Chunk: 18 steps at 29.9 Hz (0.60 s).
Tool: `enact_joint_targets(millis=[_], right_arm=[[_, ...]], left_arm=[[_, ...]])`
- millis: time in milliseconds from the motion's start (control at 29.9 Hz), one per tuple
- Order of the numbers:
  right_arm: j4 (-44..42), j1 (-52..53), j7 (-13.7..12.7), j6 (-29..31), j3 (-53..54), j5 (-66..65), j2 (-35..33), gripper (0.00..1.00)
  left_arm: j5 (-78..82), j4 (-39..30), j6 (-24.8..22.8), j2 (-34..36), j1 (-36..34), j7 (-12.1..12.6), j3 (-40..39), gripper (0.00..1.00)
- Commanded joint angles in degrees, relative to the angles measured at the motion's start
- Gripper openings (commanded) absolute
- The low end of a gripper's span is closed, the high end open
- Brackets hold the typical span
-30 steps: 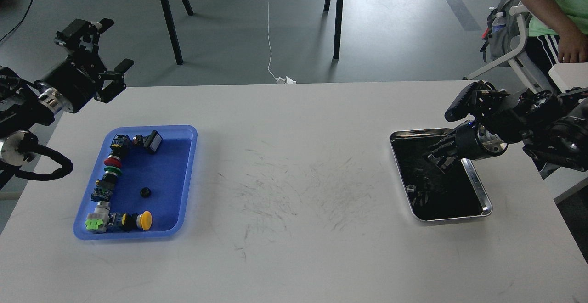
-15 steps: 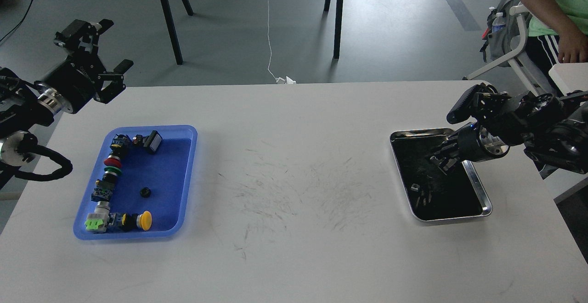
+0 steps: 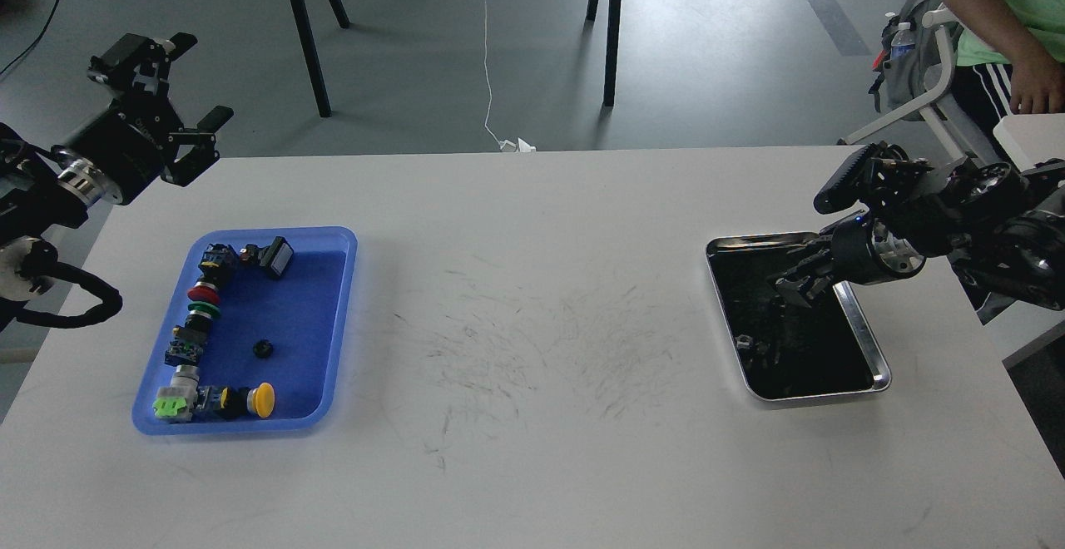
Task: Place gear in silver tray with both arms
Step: 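Lower the gear into the silver tray and open the right gripper, then raise the right gripper up and away from the silver tray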
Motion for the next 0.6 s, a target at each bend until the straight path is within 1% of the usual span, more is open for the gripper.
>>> enact_joint_targets(millis=[0,67,201,267,401,468,568], right_arm=[[0.1,0.4,0.0,-0.1,3.2,0.4,-0.2,0.64],[0.0,0.7,0.0,-0.1,5.2,0.8,-1.1,0.72],[0.3,0.9,0.0,0.0,10.4,3.0,-1.4,0.78],[0.1,0.3,0.0,0.1,12.9,5.2,-1.2,0.84],[-0.1,-0.1,0.0,0.2,14.1,7.3,-0.5,0.84],[-0.2,0.3,0.0,0.0,14.3,7.7,-0.3,0.84],[-0.4,0.0,0.0,-0.1,17.3,11.3,-0.4,0.84]], left_arm=[[-2.6,0.0,0.0,0.3,1.8,0.0,-4.2,0.99],[-3.0,0.0,0.0,-0.3,2.5,0.0,-6.2,0.99],[-3.4,-0.5,0.0,-0.5,4.0,0.0,-7.0,0.99],[-3.5,-0.6,0.0,-0.3,4.6,0.0,-7.0,0.99],[-3.5,-2.0,0.0,0.4,6.2,0.0,-7.0,0.99],[-3.5,-3.6,0.0,1.1,6.3,0.6,-7.1,0.99],[-3.4,-5.4,0.0,2.5,6.4,0.6,-6.7,0.99]])
